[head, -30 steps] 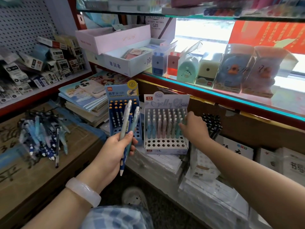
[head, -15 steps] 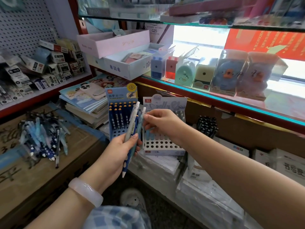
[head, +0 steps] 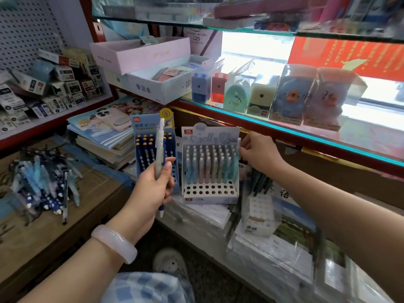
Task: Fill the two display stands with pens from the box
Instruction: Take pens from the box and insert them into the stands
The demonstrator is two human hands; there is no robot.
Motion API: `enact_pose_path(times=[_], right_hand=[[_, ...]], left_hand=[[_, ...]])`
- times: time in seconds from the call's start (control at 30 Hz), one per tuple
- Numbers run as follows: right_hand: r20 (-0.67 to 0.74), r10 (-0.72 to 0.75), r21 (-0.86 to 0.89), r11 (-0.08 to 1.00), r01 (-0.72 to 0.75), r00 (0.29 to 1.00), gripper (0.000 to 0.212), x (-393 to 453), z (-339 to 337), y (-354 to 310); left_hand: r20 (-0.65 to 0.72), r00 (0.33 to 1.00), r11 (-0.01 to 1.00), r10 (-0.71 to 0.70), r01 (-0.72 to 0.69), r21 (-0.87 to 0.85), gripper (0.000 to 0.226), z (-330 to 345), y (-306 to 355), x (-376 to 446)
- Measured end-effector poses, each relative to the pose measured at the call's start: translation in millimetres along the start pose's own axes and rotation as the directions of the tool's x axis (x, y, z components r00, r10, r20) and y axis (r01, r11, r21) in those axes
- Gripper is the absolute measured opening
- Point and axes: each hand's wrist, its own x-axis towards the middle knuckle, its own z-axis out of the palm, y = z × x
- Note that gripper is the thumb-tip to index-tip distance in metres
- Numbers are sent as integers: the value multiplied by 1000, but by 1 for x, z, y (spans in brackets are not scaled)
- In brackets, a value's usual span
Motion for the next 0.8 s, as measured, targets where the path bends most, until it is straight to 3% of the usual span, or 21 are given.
enact_pose_path(times=[0.17,0.67,0.8], right_hand=[[-16,71,0,998,-71,997,8,-4,20,12],[-3,74,-38,997,-74,997,11,-2,36,13],[32,95,-125,988,-90,995,11,1,45,18]], left_hand=[[-20,1000,998,13,-12,61,16,-1,-4,1],[-53,998,998,-35,38,58,17,-9,-11,2],[-55,998,997,-43,46,68,17,-10,-13,0]])
